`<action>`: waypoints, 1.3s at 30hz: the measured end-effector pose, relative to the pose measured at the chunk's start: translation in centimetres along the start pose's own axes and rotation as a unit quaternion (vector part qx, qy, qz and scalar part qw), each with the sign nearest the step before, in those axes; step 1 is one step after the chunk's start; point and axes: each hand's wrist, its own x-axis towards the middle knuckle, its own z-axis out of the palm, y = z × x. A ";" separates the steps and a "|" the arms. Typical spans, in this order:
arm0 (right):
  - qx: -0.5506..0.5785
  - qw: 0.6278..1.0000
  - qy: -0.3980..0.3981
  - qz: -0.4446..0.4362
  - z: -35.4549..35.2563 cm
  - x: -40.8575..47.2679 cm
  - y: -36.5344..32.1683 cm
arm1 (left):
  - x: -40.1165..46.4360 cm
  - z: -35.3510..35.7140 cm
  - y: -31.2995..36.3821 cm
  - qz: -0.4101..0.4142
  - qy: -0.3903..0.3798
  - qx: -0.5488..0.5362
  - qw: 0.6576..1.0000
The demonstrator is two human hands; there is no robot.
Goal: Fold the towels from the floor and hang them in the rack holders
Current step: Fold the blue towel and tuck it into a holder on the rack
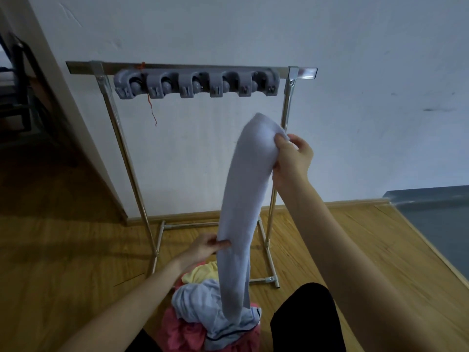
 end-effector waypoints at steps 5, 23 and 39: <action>-0.025 0.979 0.200 0.023 -5.3 2.8 3.8 | 0.5 -0.5 1.9 0.053 0.059 0.015 0.997; -0.406 0.908 -0.103 0.012 -13.2 -0.9 11.9 | -2.2 -3.3 17.4 0.116 -0.151 0.224 0.956; -0.152 0.831 -0.495 0.205 -10.5 -2.3 7.1 | -3.6 -2.5 16.5 0.104 -0.174 0.248 0.947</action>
